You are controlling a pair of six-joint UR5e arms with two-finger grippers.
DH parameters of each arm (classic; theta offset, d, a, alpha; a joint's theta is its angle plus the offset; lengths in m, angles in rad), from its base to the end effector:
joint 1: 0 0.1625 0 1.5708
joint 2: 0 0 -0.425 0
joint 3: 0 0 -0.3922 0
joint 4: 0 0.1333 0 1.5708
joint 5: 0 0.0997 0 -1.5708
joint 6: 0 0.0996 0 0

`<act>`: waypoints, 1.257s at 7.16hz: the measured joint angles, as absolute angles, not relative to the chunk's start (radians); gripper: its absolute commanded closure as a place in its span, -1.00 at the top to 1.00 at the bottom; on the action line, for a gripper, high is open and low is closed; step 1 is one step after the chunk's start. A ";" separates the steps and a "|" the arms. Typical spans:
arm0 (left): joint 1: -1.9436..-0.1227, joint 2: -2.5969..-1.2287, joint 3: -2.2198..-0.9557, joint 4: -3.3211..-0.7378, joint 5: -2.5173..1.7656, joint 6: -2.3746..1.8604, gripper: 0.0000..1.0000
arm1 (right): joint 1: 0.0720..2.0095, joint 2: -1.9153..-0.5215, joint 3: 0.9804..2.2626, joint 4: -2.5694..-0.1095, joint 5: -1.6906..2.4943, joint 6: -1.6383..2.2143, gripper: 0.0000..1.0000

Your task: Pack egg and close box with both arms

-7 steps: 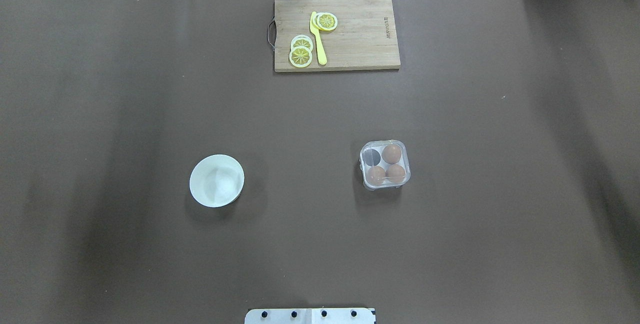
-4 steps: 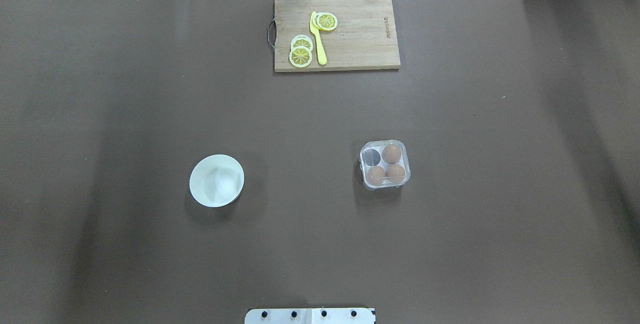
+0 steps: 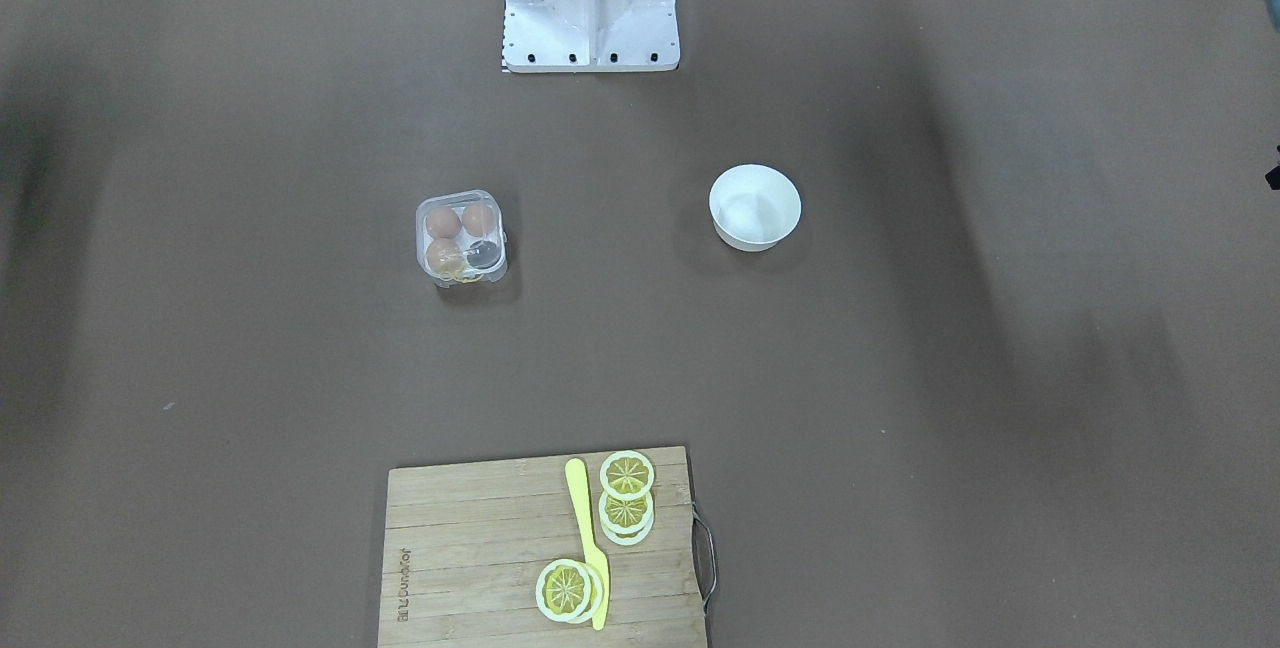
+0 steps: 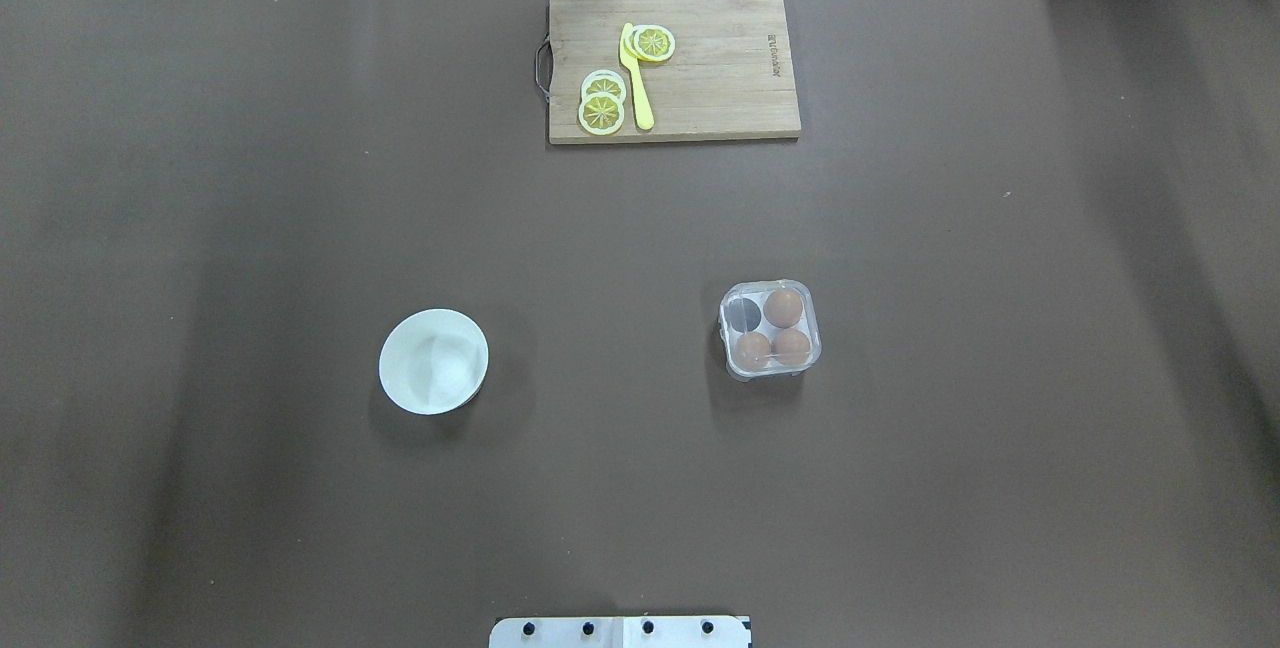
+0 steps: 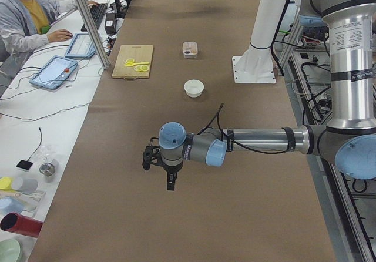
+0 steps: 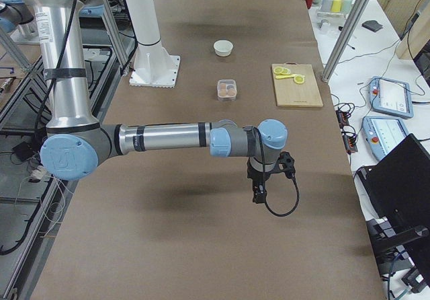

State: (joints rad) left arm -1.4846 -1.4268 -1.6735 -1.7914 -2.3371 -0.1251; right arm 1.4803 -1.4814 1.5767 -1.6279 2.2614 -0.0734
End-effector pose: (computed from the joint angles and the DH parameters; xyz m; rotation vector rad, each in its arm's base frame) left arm -0.0260 -0.4457 0.6521 0.0889 0.7778 0.0318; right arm 0.0216 -0.5351 0.6214 0.0308 -0.6917 -0.1705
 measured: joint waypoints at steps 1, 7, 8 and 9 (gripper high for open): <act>-1.495 -1.431 -1.694 -1.749 -2.332 -0.085 0.95 | 1.484 -1.476 1.574 -1.629 2.260 -0.075 1.00; -1.516 -1.424 -1.722 -1.709 -2.326 -0.062 0.95 | 1.489 -1.471 1.578 -1.625 2.260 -0.077 1.00; -1.518 -1.426 -1.724 -1.708 -2.325 -0.062 0.95 | 1.489 -1.472 1.575 -1.623 2.261 -0.077 1.00; -1.519 -1.425 -1.726 -1.708 -2.325 -0.063 0.95 | 1.489 -1.473 1.572 -1.621 2.262 -0.077 1.00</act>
State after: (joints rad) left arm -1.5188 -1.4251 -1.7257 -1.7076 -2.3253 -0.0631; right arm 1.4895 -1.4733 1.5718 -1.6214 2.2620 -0.0767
